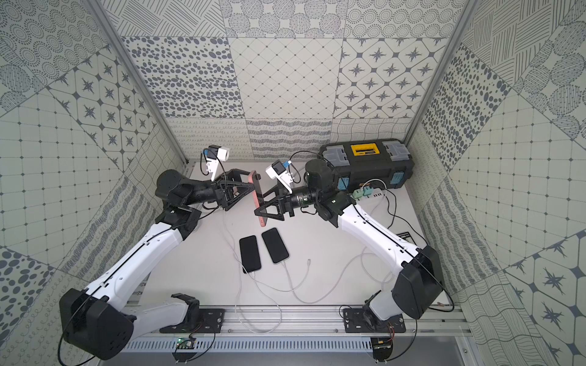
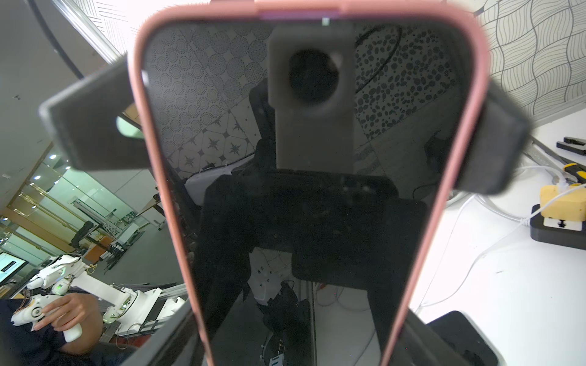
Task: Unplug the charging cable from the phone
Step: Place the phone at the center of the board.
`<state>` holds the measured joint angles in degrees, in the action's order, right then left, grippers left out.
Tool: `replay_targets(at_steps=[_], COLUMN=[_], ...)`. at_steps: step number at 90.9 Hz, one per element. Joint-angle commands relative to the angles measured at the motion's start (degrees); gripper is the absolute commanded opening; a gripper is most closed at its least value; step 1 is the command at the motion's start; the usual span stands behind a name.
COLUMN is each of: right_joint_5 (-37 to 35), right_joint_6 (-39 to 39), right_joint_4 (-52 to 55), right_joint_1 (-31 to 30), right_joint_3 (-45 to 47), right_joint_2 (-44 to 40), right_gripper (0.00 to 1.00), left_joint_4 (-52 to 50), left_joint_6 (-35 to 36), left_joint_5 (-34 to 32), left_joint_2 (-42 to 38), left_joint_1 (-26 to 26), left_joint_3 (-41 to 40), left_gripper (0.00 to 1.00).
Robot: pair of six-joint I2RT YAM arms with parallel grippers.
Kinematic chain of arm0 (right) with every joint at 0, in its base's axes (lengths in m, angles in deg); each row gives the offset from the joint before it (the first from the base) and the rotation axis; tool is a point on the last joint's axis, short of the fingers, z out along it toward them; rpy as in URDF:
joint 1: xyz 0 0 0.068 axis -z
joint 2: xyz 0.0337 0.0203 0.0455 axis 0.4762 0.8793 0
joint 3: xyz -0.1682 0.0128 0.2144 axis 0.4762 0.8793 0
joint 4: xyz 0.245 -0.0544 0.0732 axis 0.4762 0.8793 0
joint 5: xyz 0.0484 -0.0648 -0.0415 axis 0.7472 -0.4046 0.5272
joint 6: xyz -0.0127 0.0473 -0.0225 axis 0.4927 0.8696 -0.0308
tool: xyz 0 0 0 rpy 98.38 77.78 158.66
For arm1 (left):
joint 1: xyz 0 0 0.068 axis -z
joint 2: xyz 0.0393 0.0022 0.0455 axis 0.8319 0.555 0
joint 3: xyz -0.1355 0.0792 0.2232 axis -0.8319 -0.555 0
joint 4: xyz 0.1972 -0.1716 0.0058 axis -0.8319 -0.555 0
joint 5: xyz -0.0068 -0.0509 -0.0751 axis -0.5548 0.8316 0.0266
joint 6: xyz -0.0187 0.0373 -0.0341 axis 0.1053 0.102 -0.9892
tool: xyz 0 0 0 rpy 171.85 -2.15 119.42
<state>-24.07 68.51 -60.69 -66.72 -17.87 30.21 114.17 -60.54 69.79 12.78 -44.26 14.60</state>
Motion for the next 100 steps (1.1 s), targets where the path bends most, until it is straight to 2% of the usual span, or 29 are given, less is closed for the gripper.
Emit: replay_targets(at_steps=[1,11,20,45,71,100], right_joint_5=[-0.25,-1.35,-3.9,-17.5,-37.26,-53.16], right_joint_6=[-0.64,-0.64,-1.04,-6.0,-8.31,-7.32], right_joint_4=[-2.91,-2.68,-1.18,10.89,26.17,33.3], right_joint_1=[0.16,0.64,1.15,2.14,2.03,1.93], right_joint_3=[0.12,1.29,2.74,5.11,3.61,4.91], right_joint_2=[-1.74,-2.82,-3.89,-6.55,-5.56,-2.47], right_gripper=[0.55,0.54,0.54,0.53,0.53,0.53], left_joint_4=[-6.75,-19.14,-26.17,-34.93,-35.93,-36.63], left_joint_6=[7.96,16.63,21.75,26.91,27.12,26.94], left_joint_5=[-2.55,-10.18,-16.7,-29.07,-35.58,-36.45], left_joint_2=[-2.11,-5.24,-7.78,-11.0,-12.73,-12.8], left_joint_1=[-1.12,-1.26,-1.33,-1.32,-1.33,-1.36], left_joint_3=[0.58,1.2,1.14,0.3,-1.62,-3.16], left_gripper=[0.98,0.98,0.98,0.98,0.98,0.98])
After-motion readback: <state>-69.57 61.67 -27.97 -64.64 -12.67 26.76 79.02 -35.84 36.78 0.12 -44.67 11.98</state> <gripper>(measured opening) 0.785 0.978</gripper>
